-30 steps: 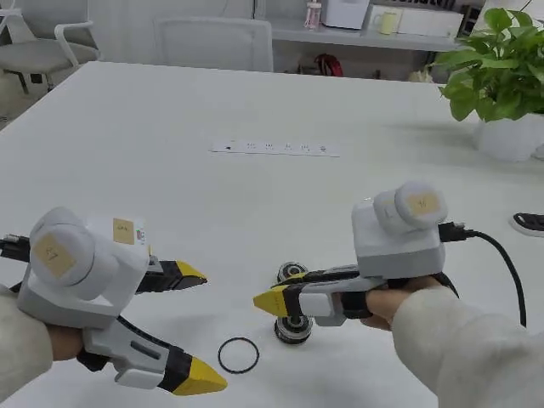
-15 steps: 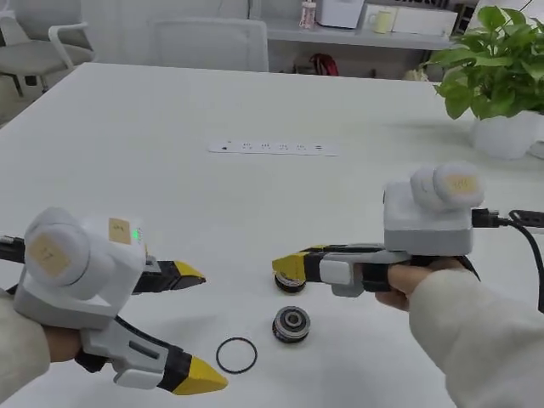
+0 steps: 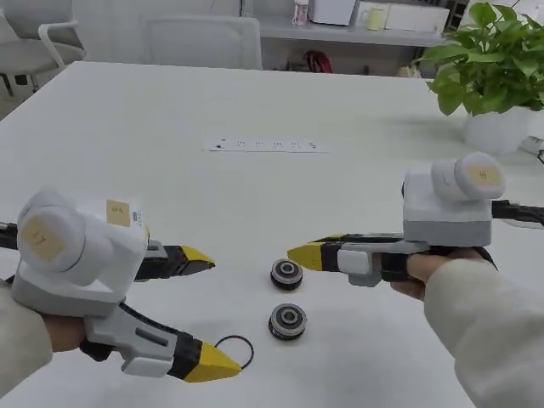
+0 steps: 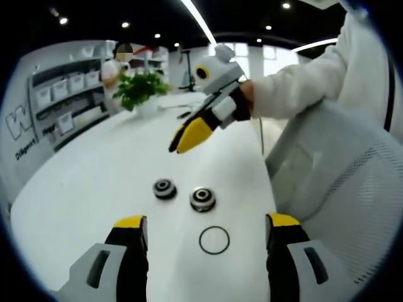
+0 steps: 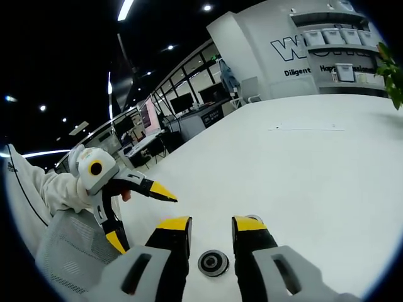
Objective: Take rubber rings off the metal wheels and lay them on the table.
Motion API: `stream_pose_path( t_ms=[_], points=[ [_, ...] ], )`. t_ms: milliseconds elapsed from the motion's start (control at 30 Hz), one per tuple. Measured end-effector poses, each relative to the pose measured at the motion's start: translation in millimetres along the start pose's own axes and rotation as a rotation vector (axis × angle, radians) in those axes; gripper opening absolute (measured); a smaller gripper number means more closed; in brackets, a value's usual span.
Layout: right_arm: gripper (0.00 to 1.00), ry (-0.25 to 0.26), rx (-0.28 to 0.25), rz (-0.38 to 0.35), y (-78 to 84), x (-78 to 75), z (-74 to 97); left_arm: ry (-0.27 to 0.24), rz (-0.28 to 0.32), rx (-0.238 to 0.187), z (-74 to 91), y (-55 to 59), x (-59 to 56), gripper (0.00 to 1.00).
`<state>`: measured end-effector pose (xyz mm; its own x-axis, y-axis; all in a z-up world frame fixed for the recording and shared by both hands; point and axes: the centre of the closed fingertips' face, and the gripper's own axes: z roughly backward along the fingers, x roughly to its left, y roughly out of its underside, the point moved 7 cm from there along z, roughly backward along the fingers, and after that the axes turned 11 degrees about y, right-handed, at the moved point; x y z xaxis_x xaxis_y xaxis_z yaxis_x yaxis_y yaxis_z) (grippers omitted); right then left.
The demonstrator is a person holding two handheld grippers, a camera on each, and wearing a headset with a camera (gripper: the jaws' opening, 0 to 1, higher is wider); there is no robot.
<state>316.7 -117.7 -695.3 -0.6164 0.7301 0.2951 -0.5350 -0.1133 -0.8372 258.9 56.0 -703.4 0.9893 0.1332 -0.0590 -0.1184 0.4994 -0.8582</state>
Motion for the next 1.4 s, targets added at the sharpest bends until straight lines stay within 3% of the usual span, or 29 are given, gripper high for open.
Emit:
stream_pose_path(
  t_ms=[67,167,300,467,600,667,800,933,1033,1133,1300,1400],
  points=[
    [0.23,0.001,0.006,0.007,1.6,0.5,0.6,0.004,-0.001,-0.007,-0.3,-5.9,0.8,0.78],
    [0.23,0.003,0.019,0.015,4.3,-0.4,0.7,0.025,-0.021,-0.021,-3.3,-23.5,2.5,0.77],
    [0.24,0.012,0.04,0.013,8.8,-3.4,0.9,0.039,-0.078,0.012,-7.9,-43.1,5.3,0.75],
    [0.24,0.017,0.049,0.011,11.3,-6.0,2.4,0.066,-0.13,0.042,-17.4,-55.5,12.8,0.72],
    [0.24,0.022,0.05,0.009,12.2,-8.0,3.0,0.072,-0.12,0.01,-24.0,-65.4,18.5,0.72],
    [0.23,0.023,0.055,0.011,13.7,-9.6,2.7,0.076,-0.102,-0.026,-27.9,-68.6,20.3,0.72],
    [0.23,0.029,0.074,0.015,17.6,-14.0,1.9,0.065,-0.027,-0.086,-35.4,-65.0,27.2,0.71],
    [0.24,0.031,0.09,0.021,22.3,-17.2,0.6,0.045,-0.017,-0.092,-43.2,-56.5,30.4,0.68],
    [0.26,0.033,0.146,0.049,32.4,-21.1,-2.2,0.033,-0.012,-0.114,-48.8,-44.7,31.1,0.62],
    [0.27,0.034,0.171,0.073,38.2,-23.1,-3.8,0.037,-0.007,-0.097,-51.5,-36.5,30.7,0.56],
    [0.28,0.007,0.198,0.116,43.5,-20.4,-5.7,0.019,0.002,-0.115,-52.5,-26.7,36.8,0.45],
    [0.31,-0.035,0.23,0.168,50.0,-15.1,-8.1,0.01,0.019,-0.125,-53.6,-22.0,39.2,0.42]
  ],
)
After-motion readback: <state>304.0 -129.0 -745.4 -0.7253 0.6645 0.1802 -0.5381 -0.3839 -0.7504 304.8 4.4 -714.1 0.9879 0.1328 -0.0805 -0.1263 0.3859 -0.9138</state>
